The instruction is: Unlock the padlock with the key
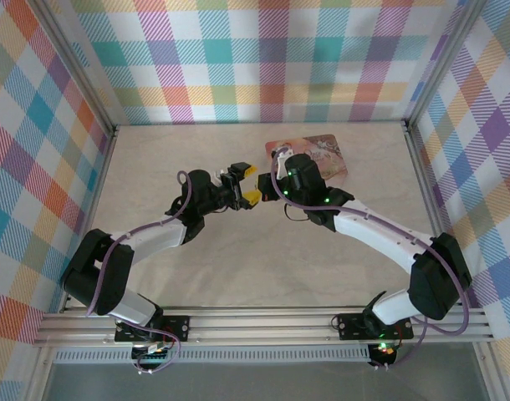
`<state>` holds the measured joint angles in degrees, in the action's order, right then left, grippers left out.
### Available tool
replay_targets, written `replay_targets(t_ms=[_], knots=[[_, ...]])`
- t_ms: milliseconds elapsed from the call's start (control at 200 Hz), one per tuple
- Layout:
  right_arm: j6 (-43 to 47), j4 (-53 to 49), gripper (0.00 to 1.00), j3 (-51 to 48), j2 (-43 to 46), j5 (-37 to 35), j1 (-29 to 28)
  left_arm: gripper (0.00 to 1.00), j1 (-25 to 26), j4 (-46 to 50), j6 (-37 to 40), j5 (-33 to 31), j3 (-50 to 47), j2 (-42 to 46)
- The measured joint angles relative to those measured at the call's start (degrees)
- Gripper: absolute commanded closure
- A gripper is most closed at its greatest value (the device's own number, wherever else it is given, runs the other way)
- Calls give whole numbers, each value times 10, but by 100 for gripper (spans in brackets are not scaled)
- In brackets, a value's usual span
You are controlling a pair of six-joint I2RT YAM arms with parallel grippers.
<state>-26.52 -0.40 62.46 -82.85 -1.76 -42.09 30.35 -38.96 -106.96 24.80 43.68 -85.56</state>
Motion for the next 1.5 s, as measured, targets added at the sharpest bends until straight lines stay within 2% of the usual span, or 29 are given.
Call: replay_targets(t_ms=[510, 765, 1500], knots=[[-15, 1, 100, -2, 0, 9, 0, 54, 0, -4, -11, -4, -3, -4], [-15, 4, 100, -9, 2, 7, 0, 69, 0, -4, -14, -5, -4, -6], [-16, 3, 100, -19, 14, -3, 0, 84, 0, -2, -14, -9, -12, -10]])
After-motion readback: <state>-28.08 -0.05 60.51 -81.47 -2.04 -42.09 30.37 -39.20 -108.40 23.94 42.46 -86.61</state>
